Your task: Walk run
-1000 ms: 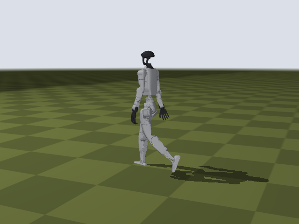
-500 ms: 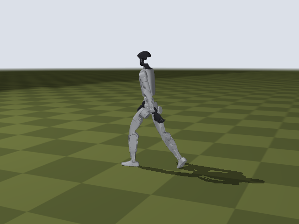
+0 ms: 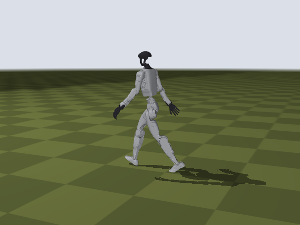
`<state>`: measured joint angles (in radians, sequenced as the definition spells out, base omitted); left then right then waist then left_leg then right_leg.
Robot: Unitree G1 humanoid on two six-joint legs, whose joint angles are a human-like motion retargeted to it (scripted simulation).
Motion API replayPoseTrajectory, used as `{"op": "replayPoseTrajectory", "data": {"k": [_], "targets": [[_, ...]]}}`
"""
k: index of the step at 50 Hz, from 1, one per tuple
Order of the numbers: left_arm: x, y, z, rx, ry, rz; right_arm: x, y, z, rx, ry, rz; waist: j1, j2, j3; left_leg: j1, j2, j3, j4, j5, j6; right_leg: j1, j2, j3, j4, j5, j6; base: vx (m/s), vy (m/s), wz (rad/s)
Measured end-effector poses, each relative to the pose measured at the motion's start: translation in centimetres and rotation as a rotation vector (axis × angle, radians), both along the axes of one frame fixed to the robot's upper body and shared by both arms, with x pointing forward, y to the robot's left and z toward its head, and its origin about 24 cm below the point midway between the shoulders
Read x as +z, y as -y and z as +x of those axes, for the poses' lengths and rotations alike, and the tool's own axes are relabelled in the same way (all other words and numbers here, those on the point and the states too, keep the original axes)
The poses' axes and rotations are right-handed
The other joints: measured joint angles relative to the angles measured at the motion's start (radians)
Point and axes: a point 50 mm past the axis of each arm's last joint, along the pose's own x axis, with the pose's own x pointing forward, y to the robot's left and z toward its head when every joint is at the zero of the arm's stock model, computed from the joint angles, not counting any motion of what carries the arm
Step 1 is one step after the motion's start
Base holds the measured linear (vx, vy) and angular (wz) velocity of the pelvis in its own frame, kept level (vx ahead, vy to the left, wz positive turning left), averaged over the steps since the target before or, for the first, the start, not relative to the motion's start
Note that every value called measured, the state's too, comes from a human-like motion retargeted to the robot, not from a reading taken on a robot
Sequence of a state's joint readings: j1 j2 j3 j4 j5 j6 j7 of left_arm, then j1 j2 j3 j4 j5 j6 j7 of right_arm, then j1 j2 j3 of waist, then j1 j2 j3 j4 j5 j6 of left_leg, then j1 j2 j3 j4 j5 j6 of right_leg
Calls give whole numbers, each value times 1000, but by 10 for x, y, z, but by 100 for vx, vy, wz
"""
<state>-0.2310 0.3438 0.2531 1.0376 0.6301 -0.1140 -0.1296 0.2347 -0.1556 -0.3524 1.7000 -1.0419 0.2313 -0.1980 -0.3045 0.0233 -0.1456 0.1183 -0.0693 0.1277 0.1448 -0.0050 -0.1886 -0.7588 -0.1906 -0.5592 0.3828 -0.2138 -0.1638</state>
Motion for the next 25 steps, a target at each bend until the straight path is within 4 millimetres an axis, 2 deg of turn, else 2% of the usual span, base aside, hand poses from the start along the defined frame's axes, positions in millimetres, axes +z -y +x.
{"op": "replayPoseTrajectory", "data": {"k": [2,3,5,7,8,10,13,15,18,19,20,22,23,25], "targets": [[-25,14,-34,-13,-117,-44,-2,-7,0,-57,42,-15,-5,-67,-3,54,-19,200,114,284,21,41,-55,232,72,50,72,150,-24,74],[-39,24,-52,-34,-188,-58,-4,-13,2,-102,74,-12,1,-68,11,20,1,195,260,405,23,99,-80,234,88,45,80,157,-22,50],[-58,35,-86,-27,-302,-69,-8,-14,13,-130,118,-4,76,-136,15,-24,-3,328,482,475,86,211,-93,265,74,-12,69,150,-30,-45],[-75,40,-123,10,-435,-66,-14,-11,39,-91,174,14,113,-182,36,-115,64,388,698,328,162,340,-130,215,42,-58,76,128,-32,-24],[-80,41,-138,28,-496,-68,-17,-9,57,-51,211,15,115,-168,50,-184,132,383,800,248,183,402,-101,180,-1,-60,74,110,-25,-16],[-90,50,-189,85,-698,-112,-22,-1,111,103,329,-9,181,-140,68,-378,192,341,905,143,148,535,-1,177,-134,-37,74,109,-22,-95],[-92,59,-247,161,-919,-176,-19,8,183,276,547,-42,267,-128,71,-553,175,316,776,67,117,642,84,213,-246,-33,72,107,-18,-120],[-89,64,-276,212,-1005,-212,-11,11,231,354,707,-51,331,-126,68,-647,207,355,652,14,129,696,125,248,-289,-53,75,133,-16,-119],[-82,75,-318,314,-1078,-269,24,19,314,433,1015,-82,432,-93,82,-800,220,342,336,-73,180,805,179,296,-331,-102,113,114,-1,-103],[-80,79,-328,344,-1098,-287,37,20,335,449,1100,-91,451,-86,85,-836,204,315,234,-105,194,835,186,306,-337,-117,128,122,10,-68],[-78,83,-336,370,-1117,-305,49,22,352,462,1171,-98,463,-83,85,-864,185,282,148,-141,209,859,186,313,-340,-129,142,131,11,-48],[-73,92,-354,417,-1172,-356,68,18,375,480,1296,-98,471,-85,64,-919,171,260,45,-185,202,893,181,334,-333,-125,184,131,10,-45],[-69,98,-365,447,-1216,-395,74,12,383,484,1356,-89,467,-83,47,-933,171,275,33,-209,198,916,185,351,-323,-103,215,152,11,-43],[-63,102,-379,486,-1281,-452,73,-3,384,470,1405,-63,449,-79,20,-934,166,252,107,-242,242,954,195,376,-300,-23,264,177,12,-33]]}}
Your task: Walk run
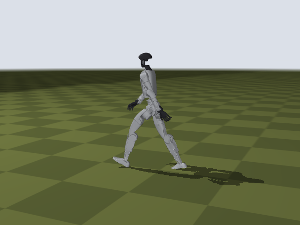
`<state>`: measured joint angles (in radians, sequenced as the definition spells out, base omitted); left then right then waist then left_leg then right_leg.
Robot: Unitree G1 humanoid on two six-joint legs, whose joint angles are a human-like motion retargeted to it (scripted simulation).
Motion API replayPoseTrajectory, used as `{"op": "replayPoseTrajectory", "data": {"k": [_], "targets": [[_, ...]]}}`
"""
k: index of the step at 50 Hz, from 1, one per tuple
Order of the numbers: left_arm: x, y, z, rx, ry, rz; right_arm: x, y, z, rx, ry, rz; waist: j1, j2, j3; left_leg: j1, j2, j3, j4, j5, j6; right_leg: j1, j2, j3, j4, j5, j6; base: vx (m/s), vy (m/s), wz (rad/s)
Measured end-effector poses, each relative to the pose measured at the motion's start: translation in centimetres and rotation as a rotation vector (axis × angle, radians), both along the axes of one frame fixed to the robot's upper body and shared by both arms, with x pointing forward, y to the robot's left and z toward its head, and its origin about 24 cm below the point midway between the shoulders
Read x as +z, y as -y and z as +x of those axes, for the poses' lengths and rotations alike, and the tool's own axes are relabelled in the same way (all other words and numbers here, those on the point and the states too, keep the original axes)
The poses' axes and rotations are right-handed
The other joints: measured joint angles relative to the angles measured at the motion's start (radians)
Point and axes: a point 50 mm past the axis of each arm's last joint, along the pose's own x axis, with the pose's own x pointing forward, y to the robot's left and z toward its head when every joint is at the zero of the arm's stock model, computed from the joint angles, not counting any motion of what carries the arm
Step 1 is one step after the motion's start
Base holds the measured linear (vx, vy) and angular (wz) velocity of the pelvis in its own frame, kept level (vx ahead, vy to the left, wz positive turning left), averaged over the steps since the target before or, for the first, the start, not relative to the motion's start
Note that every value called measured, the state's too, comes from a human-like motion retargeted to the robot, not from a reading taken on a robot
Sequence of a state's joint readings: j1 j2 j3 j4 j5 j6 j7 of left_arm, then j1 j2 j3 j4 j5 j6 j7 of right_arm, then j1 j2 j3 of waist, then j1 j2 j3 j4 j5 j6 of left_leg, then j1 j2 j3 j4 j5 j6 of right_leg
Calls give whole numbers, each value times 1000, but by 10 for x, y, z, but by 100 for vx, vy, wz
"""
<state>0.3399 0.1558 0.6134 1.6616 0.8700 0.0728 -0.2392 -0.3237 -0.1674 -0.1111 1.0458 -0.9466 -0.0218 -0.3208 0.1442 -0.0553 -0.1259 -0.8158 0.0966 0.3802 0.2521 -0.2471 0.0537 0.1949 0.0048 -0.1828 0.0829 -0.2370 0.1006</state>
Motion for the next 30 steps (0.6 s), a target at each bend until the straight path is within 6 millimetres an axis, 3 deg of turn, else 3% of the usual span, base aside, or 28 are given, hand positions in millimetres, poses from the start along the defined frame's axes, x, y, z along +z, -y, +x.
{"op": "replayPoseTrajectory", "data": {"k": [3,5,7,10,14,15,18,22,25,27,28,30], "targets": [[2,-5,-3,16,-24,-23,-20,-10,-22,-2,-55,56,35,-14,-19,60,24,-14,65,103,-16,43,-8,-11,86,279,12,165,1,-57],[-5,-8,12,34,37,-1,-38,-22,-40,75,-166,67,52,-36,-8,95,59,-43,141,141,-54,7,-47,-12,241,527,33,145,-10,-77],[-14,-16,38,27,126,56,-55,-22,-63,122,-357,23,-2,13,1,190,89,-61,166,97,-42,-49,-42,-150,433,647,11,100,1,31],[-25,-31,88,-31,277,135,-71,-6,-99,125,-549,-58,-32,61,28,347,101,-15,136,46,-17,-187,-71,-228,695,479,-49,144,16,35],[-26,-61,177,-167,524,230,-88,1,-162,37,-651,-85,-179,38,65,586,-35,-47,-60,70,-48,-497,-124,-205,871,274,0,137,0,115],[-23,-68,197,-208,578,244,-91,2,-178,0,-682,-78,-213,32,67,629,-66,-66,-94,70,-49,-555,-135,-207,856,236,8,129,-10,141],[-5,-91,259,-327,752,292,-96,6,-238,-103,-876,-5,-300,28,52,738,-123,-123,-163,48,-62,-706,-217,-287,687,59,-67,129,-18,118],[40,-121,342,-457,985,393,-92,3,-315,-216,-1236,120,-402,37,44,873,-142,-219,-208,23,-119,-882,-214,-304,280,-99,-187,126,-32,106],[71,-131,381,-537,1113,453,-80,0,-367,-345,-1461,167,-445,49,9,947,-133,-275,-208,64,-165,-984,-211,-302,137,-104,-167,127,-42,108],[74,-125,386,-561,1162,463,-72,-3,-391,-413,-1554,203,-431,43,-28,971,-151,-309,-181,136,-200,-1012,-226,-269,215,-110,-185,174,-58,60],[72,-120,386,-559,1193,469,-68,-5,-402,-446,-1593,222,-425,34,-54,981,-169,-320,-160,209,-227,-1030,-232,-224,291,-98,-223,183,-59,48],[62,-114,368,-516,1227,476,-63,-12,-419,-468,-1638,271,-458,-3,-83,1036,-185,-187,-81,496,-244,-991,-301,-246,387,47,-211,167,-48,64]]}}
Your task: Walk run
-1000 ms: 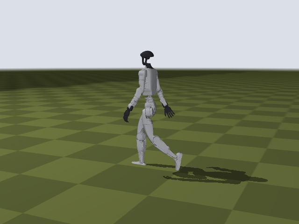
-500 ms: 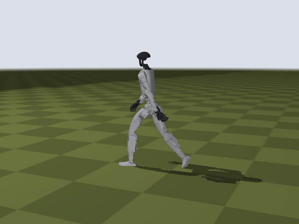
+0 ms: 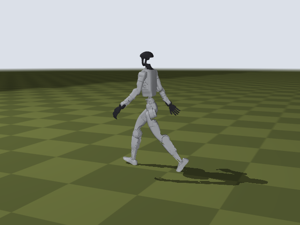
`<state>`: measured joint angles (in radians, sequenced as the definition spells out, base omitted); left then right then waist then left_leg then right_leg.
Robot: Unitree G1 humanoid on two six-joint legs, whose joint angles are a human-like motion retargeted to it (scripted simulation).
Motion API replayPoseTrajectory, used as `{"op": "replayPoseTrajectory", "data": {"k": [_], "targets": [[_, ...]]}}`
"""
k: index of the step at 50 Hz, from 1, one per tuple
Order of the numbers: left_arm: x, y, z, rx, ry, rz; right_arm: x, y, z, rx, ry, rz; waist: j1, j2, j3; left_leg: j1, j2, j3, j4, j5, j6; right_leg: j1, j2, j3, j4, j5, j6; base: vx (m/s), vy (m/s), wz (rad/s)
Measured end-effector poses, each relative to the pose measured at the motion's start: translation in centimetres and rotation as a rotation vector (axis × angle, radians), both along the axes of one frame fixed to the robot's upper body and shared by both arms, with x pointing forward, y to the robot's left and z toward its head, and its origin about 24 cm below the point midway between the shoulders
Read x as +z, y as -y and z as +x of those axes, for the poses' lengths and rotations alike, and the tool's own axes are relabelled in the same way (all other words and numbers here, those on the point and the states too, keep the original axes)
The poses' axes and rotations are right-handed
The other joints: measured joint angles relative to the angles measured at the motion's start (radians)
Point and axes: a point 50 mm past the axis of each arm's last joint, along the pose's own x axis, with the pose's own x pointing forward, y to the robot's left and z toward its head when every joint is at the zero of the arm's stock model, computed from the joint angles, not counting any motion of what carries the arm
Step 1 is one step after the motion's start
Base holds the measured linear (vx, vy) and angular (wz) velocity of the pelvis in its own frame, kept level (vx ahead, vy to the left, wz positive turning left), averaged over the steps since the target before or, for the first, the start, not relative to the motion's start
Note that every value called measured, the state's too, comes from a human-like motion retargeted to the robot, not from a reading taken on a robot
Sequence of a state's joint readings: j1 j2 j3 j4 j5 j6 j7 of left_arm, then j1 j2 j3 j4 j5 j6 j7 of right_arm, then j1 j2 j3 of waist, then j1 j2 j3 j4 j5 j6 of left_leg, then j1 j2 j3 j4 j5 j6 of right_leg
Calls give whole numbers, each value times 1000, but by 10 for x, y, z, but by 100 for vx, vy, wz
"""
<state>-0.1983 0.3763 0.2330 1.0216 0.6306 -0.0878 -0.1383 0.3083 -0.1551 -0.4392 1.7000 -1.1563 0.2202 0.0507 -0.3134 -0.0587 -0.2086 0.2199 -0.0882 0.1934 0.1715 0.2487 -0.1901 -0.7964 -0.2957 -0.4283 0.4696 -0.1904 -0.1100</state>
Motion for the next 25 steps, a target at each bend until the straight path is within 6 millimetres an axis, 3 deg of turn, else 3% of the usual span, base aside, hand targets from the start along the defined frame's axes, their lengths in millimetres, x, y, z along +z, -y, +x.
{"op": "replayPoseTrajectory", "data": {"k": [2,3,5,7,8,10,13,15,19,20,22,25], "targets": [[-16,11,-22,24,-17,-35,-1,-4,0,-40,28,12,-11,-10,8,-20,37,95,172,177,43,45,-45,58,88,7,15,169,-41,24],[-27,18,-37,52,-49,-59,-4,-3,5,-50,57,6,20,-43,11,-42,31,179,306,234,86,98,-54,97,109,-39,16,153,-37,-78],[-49,30,-71,107,-142,-101,-9,1,21,-26,103,-8,60,-95,24,-102,46,267,527,194,164,211,-56,125,103,-101,15,140,-40,-108],[-69,45,-109,165,-253,-146,-21,6,63,55,210,-53,99,-93,49,-269,151,285,751,-17,207,348,-9,84,17,-106,17,118,-35,-85],[-77,52,-130,203,-308,-158,-26,7,85,108,279,-76,127,-80,60,-368,179,249,815,-76,181,421,45,72,-58,-90,15,91,-26,-106],[-87,62,-171,264,-421,-163,-33,8,132,216,442,-99,174,-62,74,-517,169,169,821,-170,128,547,131,68,-198,-58,18,91,-24,-115],[-90,67,-228,364,-595,-136,-34,11,217,373,744,-87,249,-59,99,-649,188,213,652,-246,137,677,210,104,-321,-41,20,94,-22,-120],[-88,75,-270,452,-763,-145,-20,14,285,493,976,-80,320,-57,113,-747,230,281,472,-309,171,763,256,153,-386,-43,31,98,-10,-149],[-75,102,-332,583,-1092,-349,29,19,382,674,1339,-152,397,-29,117,-917,209,216,96,-353,184,902,297,231,-437,-69,88,148,5,-110],[-71,107,-343,611,-1155,-406,42,20,399,703,1413,-180,403,-31,110,-957,203,168,24,-341,164,922,294,244,-436,-74,105,127,11,-64],[-64,112,-358,663,-1225,-476,61,15,421,723,1533,-228,410,-18,91,-1015,207,154,4,-376,183,956,305,274,-422,-60,141,107,12,-55],[-61,112,-364,705,-1245,-482,65,4,423,669,1630,-271,411,4,75,-1017,226,136,146,-424,221,1012,324,305,-377,33,206,176,23,-31]]}}
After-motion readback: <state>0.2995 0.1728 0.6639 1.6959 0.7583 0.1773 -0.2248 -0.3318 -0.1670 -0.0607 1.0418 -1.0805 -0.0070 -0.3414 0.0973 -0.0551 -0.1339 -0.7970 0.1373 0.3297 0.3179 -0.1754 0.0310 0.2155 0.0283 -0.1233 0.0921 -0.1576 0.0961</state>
